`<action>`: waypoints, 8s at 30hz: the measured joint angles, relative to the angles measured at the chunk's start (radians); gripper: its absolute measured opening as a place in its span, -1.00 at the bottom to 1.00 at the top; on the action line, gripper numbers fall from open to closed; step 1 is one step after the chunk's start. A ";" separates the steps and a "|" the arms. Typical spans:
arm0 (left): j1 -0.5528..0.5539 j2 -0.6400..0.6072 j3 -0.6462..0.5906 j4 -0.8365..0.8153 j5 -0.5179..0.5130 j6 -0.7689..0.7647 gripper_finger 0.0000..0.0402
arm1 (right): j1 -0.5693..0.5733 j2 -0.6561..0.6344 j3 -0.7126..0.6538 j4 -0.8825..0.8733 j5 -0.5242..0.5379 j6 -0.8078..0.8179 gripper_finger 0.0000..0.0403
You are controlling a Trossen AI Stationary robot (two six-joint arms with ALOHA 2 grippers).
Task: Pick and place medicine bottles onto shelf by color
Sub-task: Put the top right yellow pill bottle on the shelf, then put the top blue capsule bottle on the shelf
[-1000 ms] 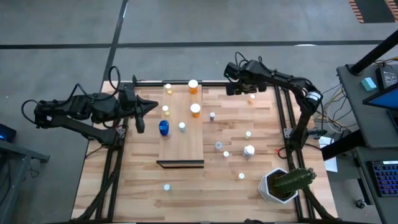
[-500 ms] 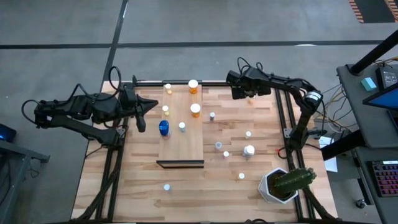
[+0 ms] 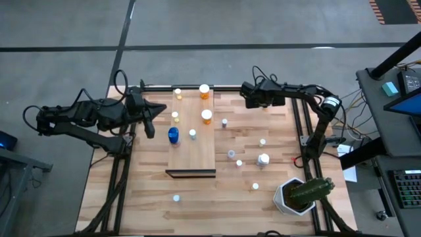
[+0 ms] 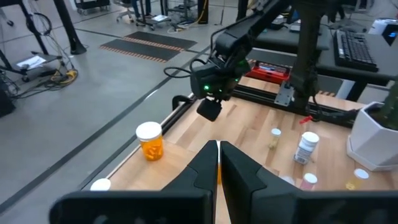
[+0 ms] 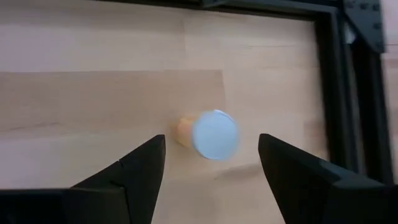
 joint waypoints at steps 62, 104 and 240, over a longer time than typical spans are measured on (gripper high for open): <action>0.000 0.028 -0.002 0.018 -0.010 0.005 -1.00 | 0.159 -0.200 0.108 0.704 -0.664 -0.709 -0.56; 0.000 0.028 -0.004 0.018 -0.011 0.005 -1.00 | 0.224 0.116 0.576 0.245 -0.639 -1.047 -0.38; 0.000 0.073 -0.005 0.019 -0.011 -0.006 -1.00 | 0.315 -0.127 -0.399 1.136 -0.504 -0.942 0.18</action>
